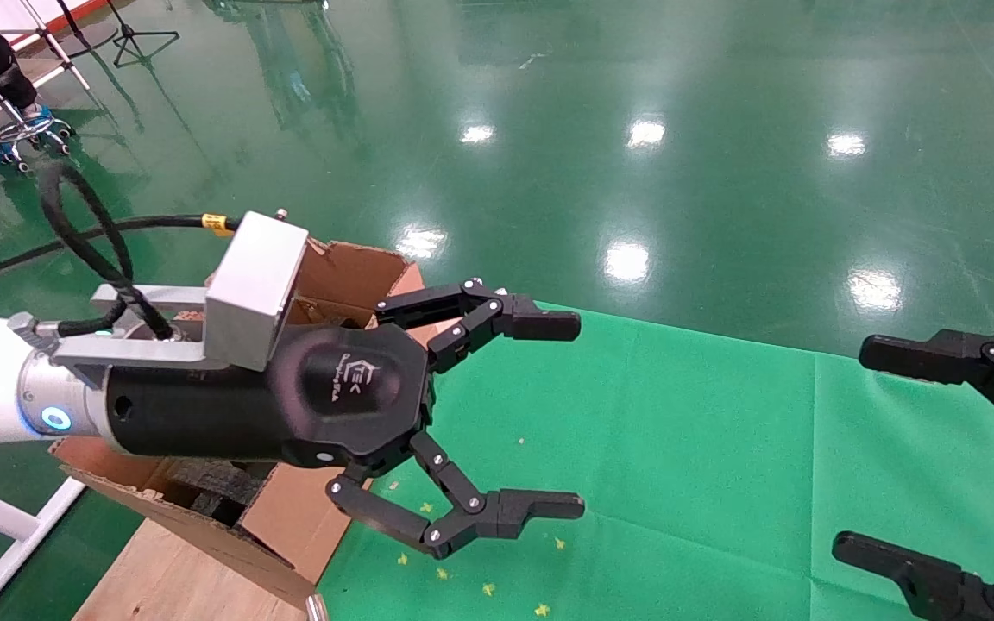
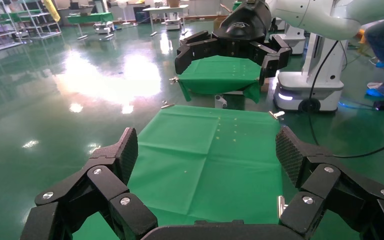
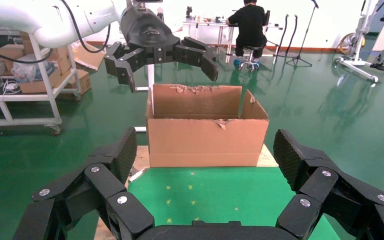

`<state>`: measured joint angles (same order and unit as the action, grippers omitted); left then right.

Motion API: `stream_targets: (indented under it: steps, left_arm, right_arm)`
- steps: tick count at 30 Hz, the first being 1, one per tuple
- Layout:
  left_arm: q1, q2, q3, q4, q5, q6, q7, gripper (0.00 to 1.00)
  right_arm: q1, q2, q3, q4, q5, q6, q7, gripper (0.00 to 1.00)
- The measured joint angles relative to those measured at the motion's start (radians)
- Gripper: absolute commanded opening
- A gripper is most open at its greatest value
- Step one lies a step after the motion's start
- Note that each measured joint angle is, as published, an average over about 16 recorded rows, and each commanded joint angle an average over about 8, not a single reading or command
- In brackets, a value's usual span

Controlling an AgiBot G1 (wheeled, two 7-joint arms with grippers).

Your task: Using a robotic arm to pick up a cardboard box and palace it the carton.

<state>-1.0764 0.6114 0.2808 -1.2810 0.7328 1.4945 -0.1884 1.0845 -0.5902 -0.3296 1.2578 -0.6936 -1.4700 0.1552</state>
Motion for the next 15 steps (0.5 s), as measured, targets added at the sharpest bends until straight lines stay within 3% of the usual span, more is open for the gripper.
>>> stream_targets:
  steps: [15]
  left_arm:
    - [0.0, 0.0, 0.0, 0.0, 0.001, 0.0, 0.0, 1.0]
  right_arm:
    - [0.0, 0.0, 0.0, 0.0, 0.0, 0.0, 0.0, 1.0]
